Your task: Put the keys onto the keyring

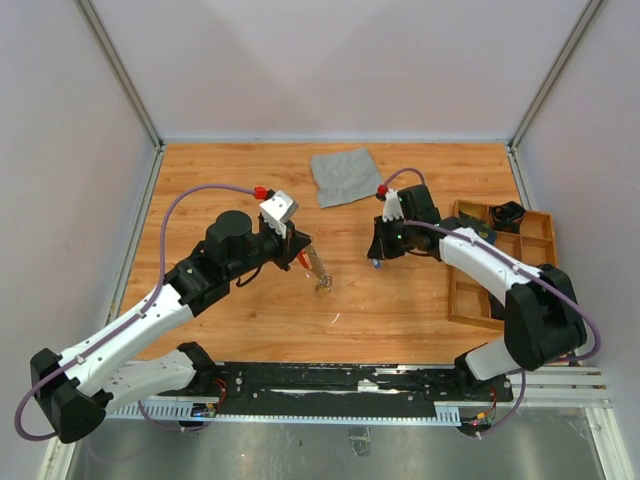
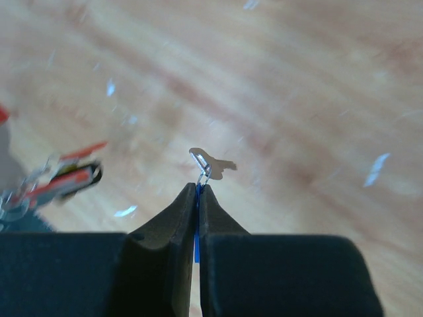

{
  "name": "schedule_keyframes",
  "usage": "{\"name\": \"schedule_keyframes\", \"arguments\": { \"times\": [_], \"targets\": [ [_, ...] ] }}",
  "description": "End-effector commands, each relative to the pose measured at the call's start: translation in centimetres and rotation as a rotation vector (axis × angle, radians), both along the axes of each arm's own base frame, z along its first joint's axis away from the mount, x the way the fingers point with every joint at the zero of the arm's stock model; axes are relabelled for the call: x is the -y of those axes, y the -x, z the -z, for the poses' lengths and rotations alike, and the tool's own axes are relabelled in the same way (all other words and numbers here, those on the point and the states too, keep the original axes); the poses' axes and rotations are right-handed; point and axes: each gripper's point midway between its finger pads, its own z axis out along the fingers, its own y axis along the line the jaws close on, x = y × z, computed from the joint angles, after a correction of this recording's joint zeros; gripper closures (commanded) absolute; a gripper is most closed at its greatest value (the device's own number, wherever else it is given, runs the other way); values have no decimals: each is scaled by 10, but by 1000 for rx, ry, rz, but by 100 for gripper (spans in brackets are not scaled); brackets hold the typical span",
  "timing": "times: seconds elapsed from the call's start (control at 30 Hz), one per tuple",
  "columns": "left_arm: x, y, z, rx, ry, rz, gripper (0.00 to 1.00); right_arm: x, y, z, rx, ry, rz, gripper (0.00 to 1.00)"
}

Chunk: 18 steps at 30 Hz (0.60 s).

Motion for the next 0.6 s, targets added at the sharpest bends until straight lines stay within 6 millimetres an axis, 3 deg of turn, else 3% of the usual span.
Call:
{"name": "schedule_keyframes", "arguments": {
  "times": [0.0,0.23,0.37,0.57],
  "targets": [
    [-7,-4,-10,35,26,-33,100,-9,58,8,-148,-99,-86,95],
    [-5,-4,-12,36,44,-28,99,22,100,36,-250,5,-43,87],
    [-3,-4,-13,37,50,-21,100,49,102,53,-249,141,38,73],
    [-5,-2,-13,38,50,-23,100,75,89,43,-165,261,129,61]
  ]
}}
